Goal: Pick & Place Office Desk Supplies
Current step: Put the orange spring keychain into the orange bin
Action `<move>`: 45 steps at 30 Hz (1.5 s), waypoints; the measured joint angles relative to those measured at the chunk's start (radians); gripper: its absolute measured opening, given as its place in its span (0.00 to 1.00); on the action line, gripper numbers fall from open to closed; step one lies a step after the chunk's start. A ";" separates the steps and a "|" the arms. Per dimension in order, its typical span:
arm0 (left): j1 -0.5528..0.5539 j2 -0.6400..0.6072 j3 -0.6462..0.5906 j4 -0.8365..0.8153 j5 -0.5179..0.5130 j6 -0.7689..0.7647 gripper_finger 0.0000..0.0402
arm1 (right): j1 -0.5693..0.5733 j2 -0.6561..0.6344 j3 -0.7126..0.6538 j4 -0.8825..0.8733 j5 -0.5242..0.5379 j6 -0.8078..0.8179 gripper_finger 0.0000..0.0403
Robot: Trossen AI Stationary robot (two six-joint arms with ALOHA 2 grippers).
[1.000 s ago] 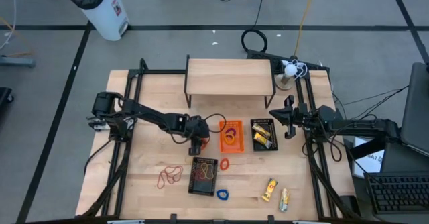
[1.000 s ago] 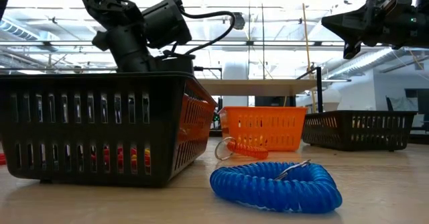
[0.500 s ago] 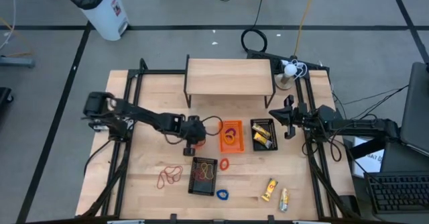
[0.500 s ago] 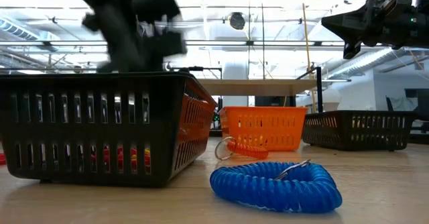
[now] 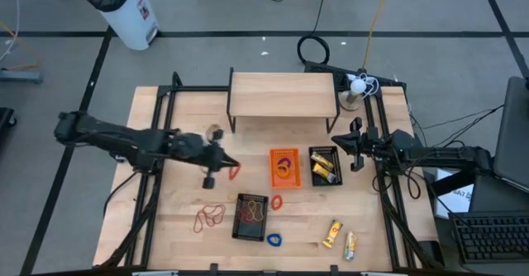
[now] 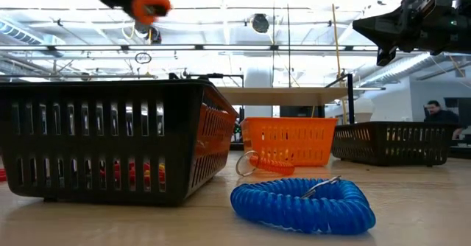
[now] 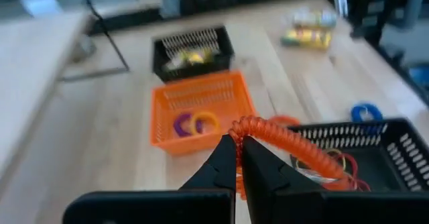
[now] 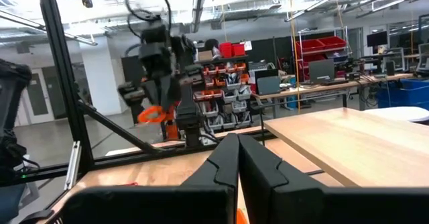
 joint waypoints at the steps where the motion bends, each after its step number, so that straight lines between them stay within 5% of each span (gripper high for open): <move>1: 0.000 -0.055 -0.036 0.011 -0.008 -0.009 0.01 | 0.000 0.000 0.000 0.000 0.000 0.000 0.00; 10: 0.001 -0.476 -0.359 0.230 -0.030 -0.071 0.01 | 0.000 0.003 0.000 0.008 0.001 0.001 0.00; 23: 0.001 -0.833 -0.600 0.284 -0.040 -0.063 0.01 | 0.000 0.008 0.000 0.010 0.001 0.008 0.00; 31: 0.002 -0.938 -0.647 0.277 -0.059 -0.054 0.01 | 0.000 0.008 0.000 0.008 0.001 0.005 0.00; 45: 0.001 -0.939 -0.647 0.259 -0.074 -0.081 0.01 | 0.000 0.008 0.000 0.007 0.001 0.008 0.00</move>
